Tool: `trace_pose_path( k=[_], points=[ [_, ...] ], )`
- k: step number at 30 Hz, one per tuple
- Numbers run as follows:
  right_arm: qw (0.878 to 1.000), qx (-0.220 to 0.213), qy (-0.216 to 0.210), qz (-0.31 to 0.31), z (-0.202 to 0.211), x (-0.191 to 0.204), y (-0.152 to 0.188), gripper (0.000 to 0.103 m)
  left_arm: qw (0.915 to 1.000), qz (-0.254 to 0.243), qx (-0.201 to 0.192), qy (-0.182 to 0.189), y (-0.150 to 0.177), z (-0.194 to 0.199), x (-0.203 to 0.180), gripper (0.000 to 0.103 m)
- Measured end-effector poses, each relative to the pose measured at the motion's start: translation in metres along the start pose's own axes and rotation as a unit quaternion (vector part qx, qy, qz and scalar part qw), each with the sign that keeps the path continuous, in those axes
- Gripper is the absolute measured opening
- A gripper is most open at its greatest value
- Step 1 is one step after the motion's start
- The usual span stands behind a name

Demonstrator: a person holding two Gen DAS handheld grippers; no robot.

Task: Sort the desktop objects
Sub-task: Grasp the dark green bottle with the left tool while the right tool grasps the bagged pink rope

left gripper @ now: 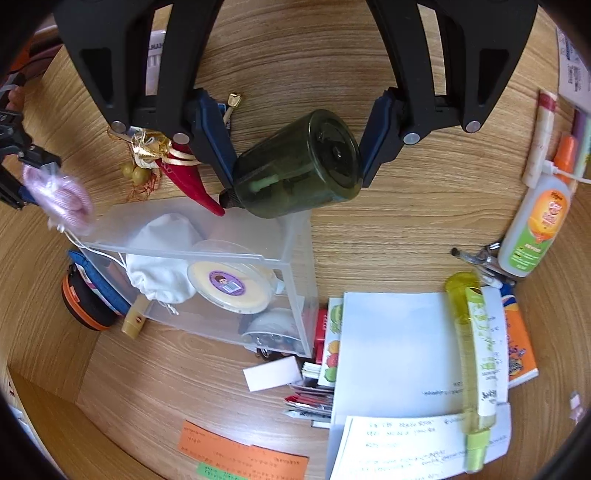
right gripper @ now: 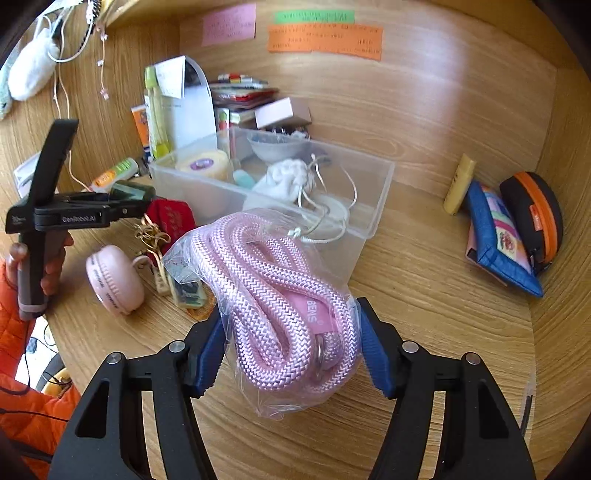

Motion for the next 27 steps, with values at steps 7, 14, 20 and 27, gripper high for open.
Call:
trace_pose_path(
  k=[7, 14, 20, 27],
  points=[
    [1.0, -0.024, -0.004, 0.009, 0.015, 0.007, -0.015, 0.044, 0.9995, 0.001, -0.03, -0.011, -0.009, 0.022, 0.004, 0.064],
    [1.0, 0.008, -0.02, 0.012, -0.004, 0.009, -0.007, 0.034, 0.9987, -0.013, -0.048, -0.008, -0.015, 0.036, 0.0, 0.064],
    [0.999, 0.048, -0.017, 0.016, -0.03, 0.004, 0.006, 0.034, 0.9991, -0.011, -0.041, -0.002, -0.01, 0.035, -0.004, 0.064],
    [0.999, 0.033, -0.036, 0.003, -0.03, 0.003, 0.002, 0.019, 0.9991, -0.006, -0.042, 0.003, -0.009, 0.035, -0.007, 0.064]
  ],
)
Point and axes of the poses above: each gripper's, at about its wrist camera, not at the fingertips, and z roughly against the way its jaws point, x to its left, y to its underside, the point moved 8 cm from there along -z, roughly the way its jaws point, and after that the axes turned 10 degrees about -y, right-handed, at the moved point
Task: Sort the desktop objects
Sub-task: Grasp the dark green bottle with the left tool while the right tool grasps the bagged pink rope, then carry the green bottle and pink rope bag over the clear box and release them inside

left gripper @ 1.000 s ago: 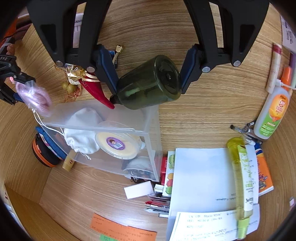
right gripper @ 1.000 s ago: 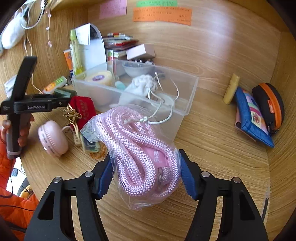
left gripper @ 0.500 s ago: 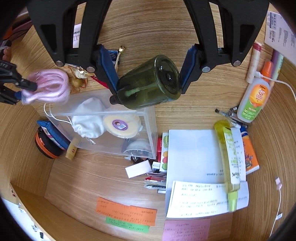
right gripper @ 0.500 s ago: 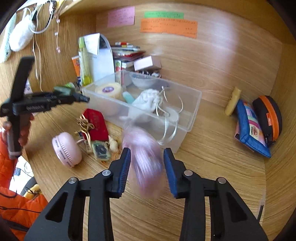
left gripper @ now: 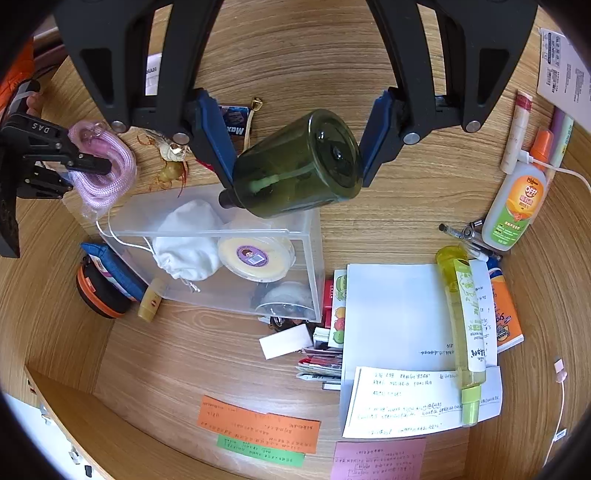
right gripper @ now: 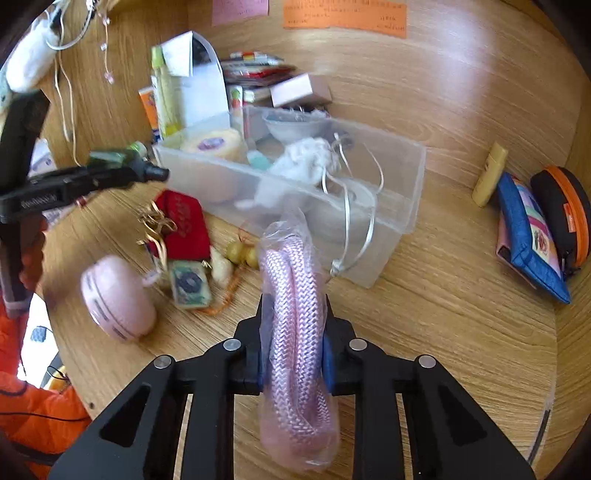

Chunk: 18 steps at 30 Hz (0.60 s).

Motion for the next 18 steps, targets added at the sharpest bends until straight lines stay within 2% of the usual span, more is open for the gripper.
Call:
trace_pose_path(
  k=[4, 18],
  points=[
    [1.0, -0.01, 0.005, 0.009, 0.009, 0.008, -0.008, 0.019, 1.0, 0.003, -0.009, 0.002, -0.006, 0.004, -0.002, 0.064],
    [0.994, -0.106, 0.019, 0.024, 0.055, 0.012, -0.074, 0.019, 0.9977, 0.008, -0.066, 0.013, -0.048, 0.024, -0.01, 0.064]
  ],
)
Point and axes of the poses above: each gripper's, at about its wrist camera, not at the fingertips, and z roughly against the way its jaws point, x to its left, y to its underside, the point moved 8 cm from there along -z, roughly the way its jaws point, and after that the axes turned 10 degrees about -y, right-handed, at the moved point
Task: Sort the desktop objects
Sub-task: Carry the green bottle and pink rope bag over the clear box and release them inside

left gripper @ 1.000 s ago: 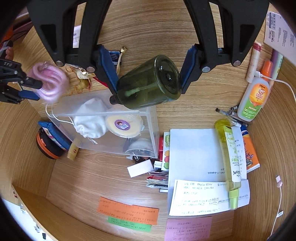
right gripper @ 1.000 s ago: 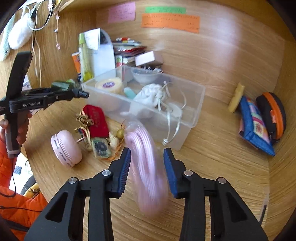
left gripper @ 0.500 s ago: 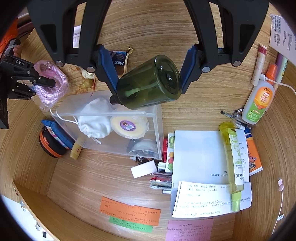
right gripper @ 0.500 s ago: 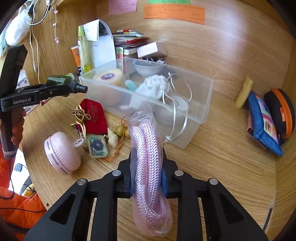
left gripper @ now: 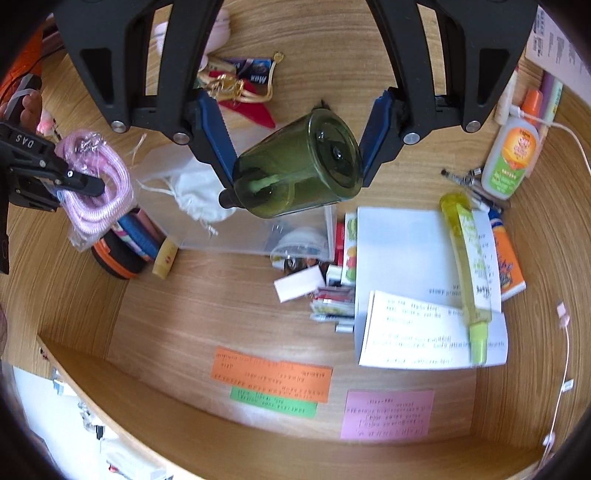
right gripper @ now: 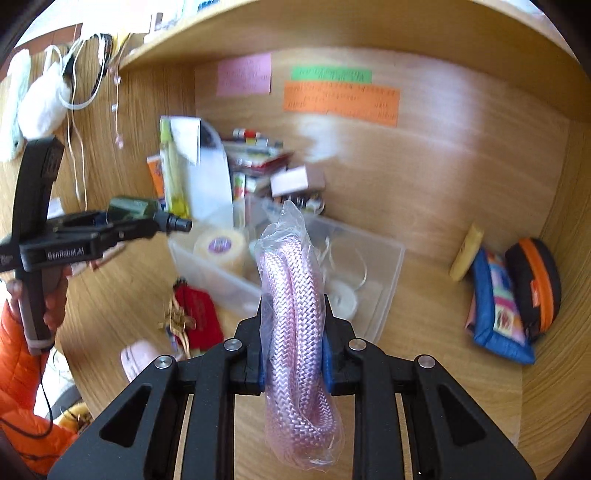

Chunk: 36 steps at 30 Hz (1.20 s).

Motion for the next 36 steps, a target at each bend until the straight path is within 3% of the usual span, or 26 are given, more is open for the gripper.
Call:
trace_pose_path(
  k=[7, 23, 30, 36],
  points=[
    [0.999, -0.037, 0.015, -0.003, 0.003, -0.014, -0.032, 0.019, 0.9999, -0.005, -0.016, 0.002, -0.019, -0.004, -0.006, 0.064],
    [0.996, -0.054, 0.031, -0.063, -0.034, -0.061, -0.073, 0.019, 0.9995, -0.009, -0.03, -0.002, -0.07, -0.046, -0.01, 0.064],
    [0.994, -0.05, 0.04, -0.087, -0.052, -0.07, -0.071, 0.019, 0.9999, -0.009, -0.007, -0.003, -0.076, -0.081, -0.019, 0.064],
    [0.993, -0.033, 0.043, -0.105, -0.068, -0.079, -0.056, 0.019, 0.9995, -0.013, 0.031, 0.0, -0.06, -0.109, -0.023, 0.064]
  ],
)
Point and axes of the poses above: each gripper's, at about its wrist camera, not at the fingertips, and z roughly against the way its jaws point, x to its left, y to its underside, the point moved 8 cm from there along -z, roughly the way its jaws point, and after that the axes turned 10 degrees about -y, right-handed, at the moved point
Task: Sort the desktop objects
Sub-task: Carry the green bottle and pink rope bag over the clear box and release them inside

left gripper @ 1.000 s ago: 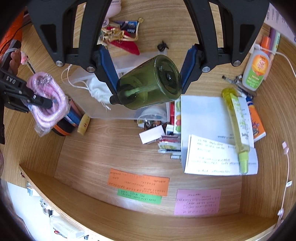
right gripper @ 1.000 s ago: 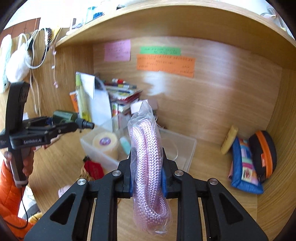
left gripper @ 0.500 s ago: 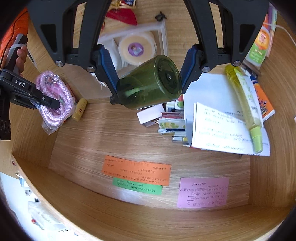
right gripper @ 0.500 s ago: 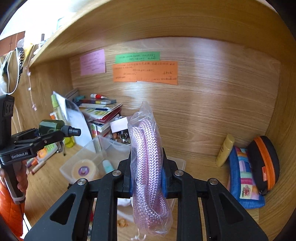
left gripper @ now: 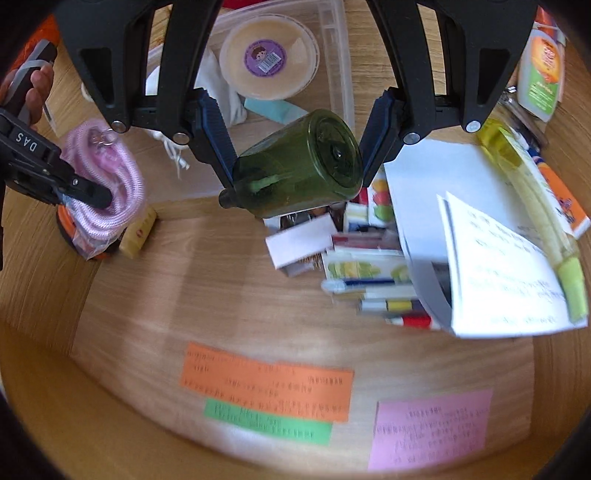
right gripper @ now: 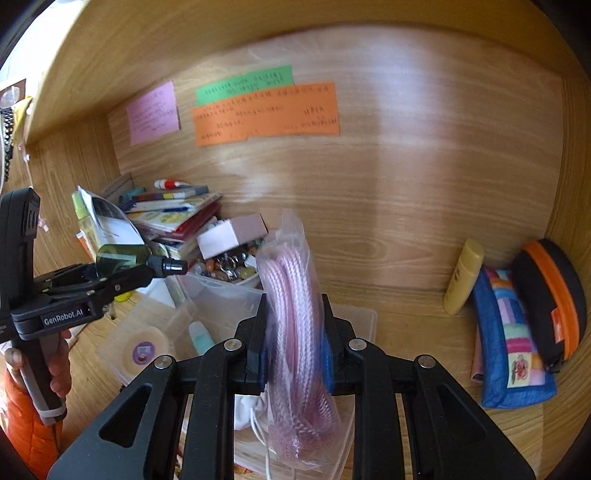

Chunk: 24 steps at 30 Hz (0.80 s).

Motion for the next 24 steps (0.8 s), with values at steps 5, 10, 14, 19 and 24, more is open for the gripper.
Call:
trace_pose_path(
  k=[5, 10, 14, 19, 24],
  points=[
    [1.0, 0.027, 0.011, 0.002, -0.018, -0.006, 0.015, 0.019, 0.9997, -0.008, 0.021, 0.006, 0.01, -0.014, -0.006, 0.064],
    [0.999, 0.032, 0.016, 0.013, -0.02, -0.006, 0.02, 0.019, 0.9989, -0.021, 0.041, -0.002, 0.019, -0.026, -0.011, 0.064],
    [0.998, 0.035, 0.035, 0.026, -0.02, -0.008, 0.023, 0.02, 0.9983, -0.025, 0.053, -0.002, 0.025, -0.031, -0.015, 0.064],
    [0.996, 0.045, 0.055, 0.048, -0.026, -0.006, 0.027, 0.024, 0.9972, -0.04, 0.062, -0.014, 0.029, -0.038, -0.021, 0.064],
    [0.994, 0.046, 0.079, 0.065, -0.029, -0.006, 0.029, 0.026, 0.9963, -0.049, 0.069, -0.017, 0.032, -0.042, -0.026, 0.064]
  ],
)
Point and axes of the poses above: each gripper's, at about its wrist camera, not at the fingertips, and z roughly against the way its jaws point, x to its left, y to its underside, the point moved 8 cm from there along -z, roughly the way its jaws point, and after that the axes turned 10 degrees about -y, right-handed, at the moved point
